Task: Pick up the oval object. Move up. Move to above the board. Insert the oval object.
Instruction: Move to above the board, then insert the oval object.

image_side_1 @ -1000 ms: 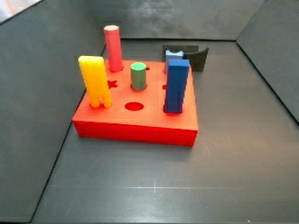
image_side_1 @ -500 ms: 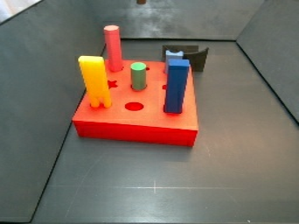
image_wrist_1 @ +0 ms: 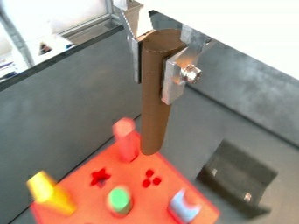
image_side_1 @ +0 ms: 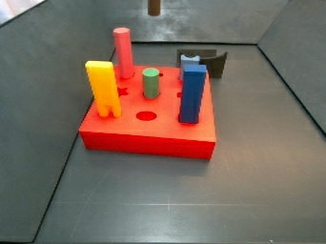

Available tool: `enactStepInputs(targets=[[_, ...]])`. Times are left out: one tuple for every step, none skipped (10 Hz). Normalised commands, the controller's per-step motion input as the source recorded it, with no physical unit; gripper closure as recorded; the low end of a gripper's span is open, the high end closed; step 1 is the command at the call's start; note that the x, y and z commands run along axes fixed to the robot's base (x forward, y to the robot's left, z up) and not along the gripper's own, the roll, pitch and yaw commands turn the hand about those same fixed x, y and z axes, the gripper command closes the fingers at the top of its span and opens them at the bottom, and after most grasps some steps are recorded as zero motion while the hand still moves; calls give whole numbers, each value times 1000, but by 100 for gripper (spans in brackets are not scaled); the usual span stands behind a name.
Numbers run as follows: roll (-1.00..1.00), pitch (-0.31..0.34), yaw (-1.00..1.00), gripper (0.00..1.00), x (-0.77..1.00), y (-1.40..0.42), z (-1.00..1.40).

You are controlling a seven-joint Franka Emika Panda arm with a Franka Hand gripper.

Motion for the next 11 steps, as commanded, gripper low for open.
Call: enactStepInputs(targets=[[-3,115,10,100,122,-1000,50],[2,117,11,100,132,-1000,54],[-2,121,10,100,144,-1000,57],[1,130,10,100,165,-1000,67],[9,138,13,100,173,-921,68],[17,140,12,100,149,-622,54],[26,126,10,100,122,-374,36],[35,95,9,100,78,-201,27],[0,0,0,100,-54,0,-11],[0,-9,34,100,0,-66,0],[1,64,0,100,0,0,-46]])
